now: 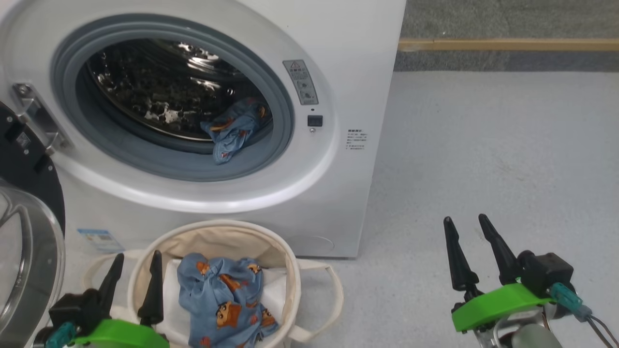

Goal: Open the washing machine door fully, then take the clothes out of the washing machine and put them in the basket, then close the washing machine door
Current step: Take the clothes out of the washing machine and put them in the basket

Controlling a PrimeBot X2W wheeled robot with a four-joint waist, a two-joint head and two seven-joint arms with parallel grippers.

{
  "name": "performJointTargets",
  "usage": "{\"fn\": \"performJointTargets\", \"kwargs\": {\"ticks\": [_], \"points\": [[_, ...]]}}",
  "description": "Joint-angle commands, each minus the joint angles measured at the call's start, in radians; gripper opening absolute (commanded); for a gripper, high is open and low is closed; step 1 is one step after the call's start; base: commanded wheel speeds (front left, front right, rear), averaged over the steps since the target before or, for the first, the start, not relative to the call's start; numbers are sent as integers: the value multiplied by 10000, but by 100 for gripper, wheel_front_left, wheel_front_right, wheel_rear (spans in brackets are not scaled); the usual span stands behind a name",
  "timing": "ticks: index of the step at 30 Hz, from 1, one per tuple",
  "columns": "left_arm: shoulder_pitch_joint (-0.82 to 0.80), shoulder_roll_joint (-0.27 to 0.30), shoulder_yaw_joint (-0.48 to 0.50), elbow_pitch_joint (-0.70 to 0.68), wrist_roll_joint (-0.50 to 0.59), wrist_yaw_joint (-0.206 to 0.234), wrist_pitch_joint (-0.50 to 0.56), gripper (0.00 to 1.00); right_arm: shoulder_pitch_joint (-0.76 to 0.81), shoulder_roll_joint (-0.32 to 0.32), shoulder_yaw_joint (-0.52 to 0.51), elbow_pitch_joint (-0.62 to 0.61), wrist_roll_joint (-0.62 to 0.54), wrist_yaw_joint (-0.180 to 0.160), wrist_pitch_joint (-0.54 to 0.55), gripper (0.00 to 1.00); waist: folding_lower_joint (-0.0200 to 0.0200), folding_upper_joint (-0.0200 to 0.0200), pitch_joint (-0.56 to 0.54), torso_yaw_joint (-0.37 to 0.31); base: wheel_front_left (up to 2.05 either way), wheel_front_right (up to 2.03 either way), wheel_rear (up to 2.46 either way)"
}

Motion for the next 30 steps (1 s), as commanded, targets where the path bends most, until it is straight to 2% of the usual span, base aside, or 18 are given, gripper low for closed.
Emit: {"fn": "performJointTargets", "kwargs": {"ticks": [1, 7, 13, 23, 30], "points": [[-595, 278, 367, -370, -76, -29, 11, 100, -325, 43, 232, -362, -29, 6, -122, 100, 0, -1, 86, -2, 0, 0, 0], [-1808, 517, 208, 1, -137, -290, 310, 100, -579, 50, 273, -426, -47, 6, -122, 100, 0, -1, 607, -87, 0, 0, 0], [-3703, 891, -233, 1078, 160, -550, 649, 100, -1028, 62, 369, -547, -68, 6, -122, 100, 0, -1, 1383, -347, 0, 0, 0], [-7302, 1013, -1518, 4013, 61, -965, 1022, 100, -1560, 79, 324, -725, -128, 6, -122, 100, 0, -1, 2523, -800, 0, 0, 0], [-9438, 938, -1846, 6222, -1140, -988, 1438, 100, -1918, 89, 256, -982, -167, 6, -122, 100, 0, -1, 3332, -1200, 0, 0, 0]]}}
